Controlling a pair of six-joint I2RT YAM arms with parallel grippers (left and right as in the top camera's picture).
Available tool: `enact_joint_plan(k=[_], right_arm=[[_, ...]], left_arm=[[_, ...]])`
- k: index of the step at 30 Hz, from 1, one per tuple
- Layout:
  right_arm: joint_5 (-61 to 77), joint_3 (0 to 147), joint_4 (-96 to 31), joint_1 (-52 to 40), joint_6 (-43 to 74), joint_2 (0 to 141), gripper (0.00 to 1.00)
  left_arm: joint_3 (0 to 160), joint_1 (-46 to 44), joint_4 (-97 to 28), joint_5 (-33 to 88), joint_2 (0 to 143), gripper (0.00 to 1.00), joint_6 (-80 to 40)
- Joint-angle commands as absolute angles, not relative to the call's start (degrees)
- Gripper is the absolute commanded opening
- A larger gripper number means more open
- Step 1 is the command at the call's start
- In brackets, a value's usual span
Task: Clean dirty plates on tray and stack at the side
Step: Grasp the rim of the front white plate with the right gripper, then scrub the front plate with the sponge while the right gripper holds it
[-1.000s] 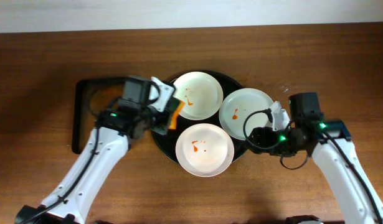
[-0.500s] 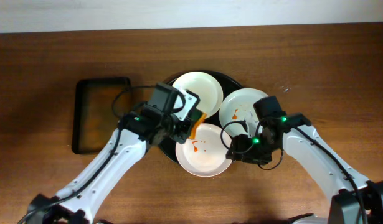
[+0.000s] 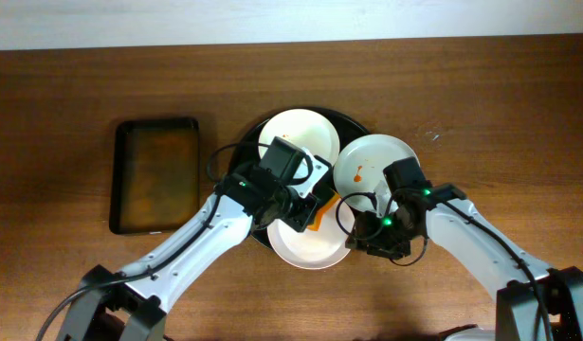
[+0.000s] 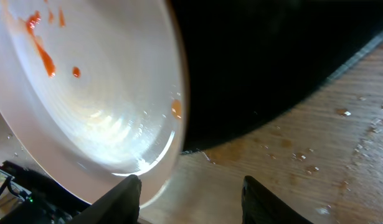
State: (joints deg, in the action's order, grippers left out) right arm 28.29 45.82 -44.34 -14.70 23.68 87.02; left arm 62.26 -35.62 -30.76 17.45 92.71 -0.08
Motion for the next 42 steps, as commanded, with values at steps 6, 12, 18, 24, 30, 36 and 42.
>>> enact_joint_plan(k=[6,12,18,24,30,36,42], right_arm=[[25.26,44.53,-38.11,-21.78,32.29,88.51,0.46],[23.4,44.4,-38.11,-21.85,32.49,88.51,0.35],[23.07,44.4,-38.11,-21.85,32.49,88.51,0.24],[23.07,44.4,-38.15,-21.85,32.47,88.51,0.11],[23.07,44.4,-38.57,-21.85,32.47,88.51,0.07],[23.07,44.4,-38.79,-21.85,32.47,88.51,0.04],[23.07,44.4,-39.03,-21.74,32.47,88.51,0.04]], left_arm=[[63.02,-37.12,-30.94,19.05,93.3,0.0,-0.93],[63.02,-37.28,-30.85,21.15,97.1,0.0,-2.42],[63.02,-38.63,-30.61,21.41,100.31,0.0,-2.39],[63.02,-38.87,-30.55,21.47,101.62,0.0,-2.42],[63.02,-38.89,-30.46,19.97,102.35,0.0,-2.42],[63.02,-38.81,-30.57,19.49,104.14,0.0,-3.7],[63.13,-37.89,-33.34,15.18,104.07,0.0,-3.68]])
